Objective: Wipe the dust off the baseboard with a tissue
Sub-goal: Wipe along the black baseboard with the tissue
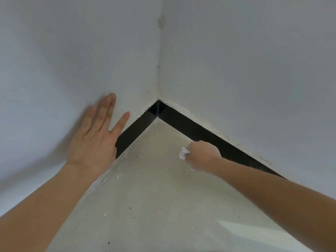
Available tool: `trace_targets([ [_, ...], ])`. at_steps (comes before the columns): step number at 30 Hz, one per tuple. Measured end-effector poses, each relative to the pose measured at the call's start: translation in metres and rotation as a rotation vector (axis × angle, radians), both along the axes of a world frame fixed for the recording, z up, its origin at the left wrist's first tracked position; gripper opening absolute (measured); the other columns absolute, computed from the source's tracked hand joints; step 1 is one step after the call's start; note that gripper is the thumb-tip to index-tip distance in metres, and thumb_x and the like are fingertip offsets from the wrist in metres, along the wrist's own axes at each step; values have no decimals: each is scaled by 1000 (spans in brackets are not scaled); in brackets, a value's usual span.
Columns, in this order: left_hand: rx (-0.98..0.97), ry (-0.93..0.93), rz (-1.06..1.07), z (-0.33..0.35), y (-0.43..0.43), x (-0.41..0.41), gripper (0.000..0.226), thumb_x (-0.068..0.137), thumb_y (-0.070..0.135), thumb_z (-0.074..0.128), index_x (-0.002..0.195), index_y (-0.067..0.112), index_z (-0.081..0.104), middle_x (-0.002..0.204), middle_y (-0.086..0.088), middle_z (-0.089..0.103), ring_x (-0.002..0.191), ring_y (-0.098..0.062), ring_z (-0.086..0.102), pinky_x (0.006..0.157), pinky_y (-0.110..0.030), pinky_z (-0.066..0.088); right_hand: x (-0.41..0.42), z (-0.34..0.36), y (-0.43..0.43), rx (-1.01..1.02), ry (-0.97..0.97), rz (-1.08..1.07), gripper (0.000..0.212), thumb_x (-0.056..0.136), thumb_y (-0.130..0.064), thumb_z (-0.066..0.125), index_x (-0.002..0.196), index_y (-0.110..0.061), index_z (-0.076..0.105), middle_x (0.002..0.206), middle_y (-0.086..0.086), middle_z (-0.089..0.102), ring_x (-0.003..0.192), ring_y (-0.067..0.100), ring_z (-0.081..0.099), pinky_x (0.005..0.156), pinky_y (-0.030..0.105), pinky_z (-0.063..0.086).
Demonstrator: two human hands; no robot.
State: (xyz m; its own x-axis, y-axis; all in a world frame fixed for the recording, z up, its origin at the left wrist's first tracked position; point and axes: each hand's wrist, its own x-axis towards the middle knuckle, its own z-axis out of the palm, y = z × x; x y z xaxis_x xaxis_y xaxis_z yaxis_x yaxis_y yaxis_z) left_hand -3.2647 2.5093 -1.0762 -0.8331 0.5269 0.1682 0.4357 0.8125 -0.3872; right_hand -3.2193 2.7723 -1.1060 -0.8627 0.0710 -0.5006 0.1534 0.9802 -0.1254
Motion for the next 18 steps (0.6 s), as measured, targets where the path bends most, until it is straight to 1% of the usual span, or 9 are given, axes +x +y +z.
trace_targets([
  [2, 15, 74, -75, 1, -6, -9, 91, 64, 14, 72, 147, 11, 35, 157, -26, 10, 147, -34, 9, 120, -42, -1, -34, -6, -25, -273, 110, -221, 23, 86, -17, 36, 64, -17, 44, 66, 0, 47, 60, 18, 46, 60, 28, 37],
  [4, -44, 67, -76, 4, -9, -13, 85, 71, 18, 67, 148, 10, 32, 158, -24, 7, 148, -33, 8, 120, -41, -1, -68, -19, -48, -559, 190, -567, 27, 83, -24, 36, 64, -11, 50, 62, 4, 50, 57, 18, 48, 58, 28, 38],
  [6, -99, 77, -55, 2, -9, -14, 80, 78, 21, 58, 151, 11, 26, 159, -23, 2, 148, -32, 3, 120, -39, -3, -96, -29, -66, -791, 220, -901, 33, 85, -25, 41, 76, 0, 60, 64, 3, 53, 63, 18, 52, 62, 29, 41],
  [8, -155, 119, -43, -2, -9, -14, 75, 84, 19, 46, 153, 11, 20, 159, -23, -4, 148, -32, 0, 120, -39, -6, -118, -37, -77, -911, 227, -1042, 27, 90, -22, 45, 87, 0, 60, 72, 6, 57, 73, 24, 59, 74, 33, 49],
  [10, -179, 155, -50, -8, -11, -16, 74, 84, 14, 39, 154, 11, 15, 159, -22, -7, 148, -31, -2, 120, -39, -9, -135, -47, -85, -950, 264, -1059, 30, 92, -22, 46, 103, 2, 60, 80, 7, 57, 83, 30, 61, 82, 37, 53],
  [13, -208, 198, -55, -11, -13, -17, 73, 86, 19, 31, 155, 11, 11, 158, -22, -10, 148, -31, -4, 120, -39, -11, -144, -47, -95, -764, 391, -964, 19, 96, -13, 40, 105, -10, 56, 80, -3, 51, 76, 16, 51, 66, 27, 41],
  [15, -209, 204, -50, -11, -13, -17, 72, 86, 18, 30, 155, 11, 11, 158, -23, -10, 148, -32, -3, 120, -39, -10, -128, -49, -93, -597, 465, -642, 13, 96, -12, 40, 97, -13, 53, 75, -7, 48, 74, 14, 51, 64, 23, 34],
  [16, -208, 209, -45, -11, -13, -17, 72, 86, 17, 30, 155, 10, 11, 158, -23, -8, 148, -32, -2, 120, -39, -9, -116, -52, -91, -526, 433, -423, 13, 96, -14, 41, 95, -10, 53, 74, -5, 49, 75, 16, 54, 63, 23, 34],
  [18, -202, 216, -38, -11, -12, -17, 71, 86, 17, 31, 155, 10, 13, 158, -24, -5, 148, -32, 1, 120, -39, -6, -87, -57, -89, -484, 224, -36, 23, 97, -20, 44, 101, -4, 61, 82, 2, 54, 87, 23, 60, 68, 25, 35],
])
